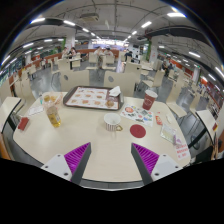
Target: Pour water
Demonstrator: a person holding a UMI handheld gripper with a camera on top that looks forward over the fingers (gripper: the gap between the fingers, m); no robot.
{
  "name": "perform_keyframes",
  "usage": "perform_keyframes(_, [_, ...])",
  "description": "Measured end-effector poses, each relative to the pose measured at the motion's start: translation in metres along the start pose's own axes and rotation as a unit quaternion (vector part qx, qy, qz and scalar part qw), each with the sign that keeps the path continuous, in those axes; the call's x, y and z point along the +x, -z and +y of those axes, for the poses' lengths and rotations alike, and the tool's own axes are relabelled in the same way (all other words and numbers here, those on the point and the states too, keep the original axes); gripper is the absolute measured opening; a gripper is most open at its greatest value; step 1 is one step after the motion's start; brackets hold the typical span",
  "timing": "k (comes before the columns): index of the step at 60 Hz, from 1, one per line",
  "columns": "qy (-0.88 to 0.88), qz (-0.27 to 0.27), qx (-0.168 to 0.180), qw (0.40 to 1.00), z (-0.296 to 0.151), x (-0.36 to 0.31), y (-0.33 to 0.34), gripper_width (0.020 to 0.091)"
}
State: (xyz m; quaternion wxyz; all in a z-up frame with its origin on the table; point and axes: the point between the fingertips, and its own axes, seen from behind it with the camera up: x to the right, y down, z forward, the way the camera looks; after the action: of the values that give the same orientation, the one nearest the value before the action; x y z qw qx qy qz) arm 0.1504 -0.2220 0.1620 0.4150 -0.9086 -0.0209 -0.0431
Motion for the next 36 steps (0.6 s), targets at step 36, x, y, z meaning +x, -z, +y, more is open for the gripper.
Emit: perform_keyframes(36, [-0.006,-0.044,0.034,0.998,-0.009,-0.205,-0.046,0.0850])
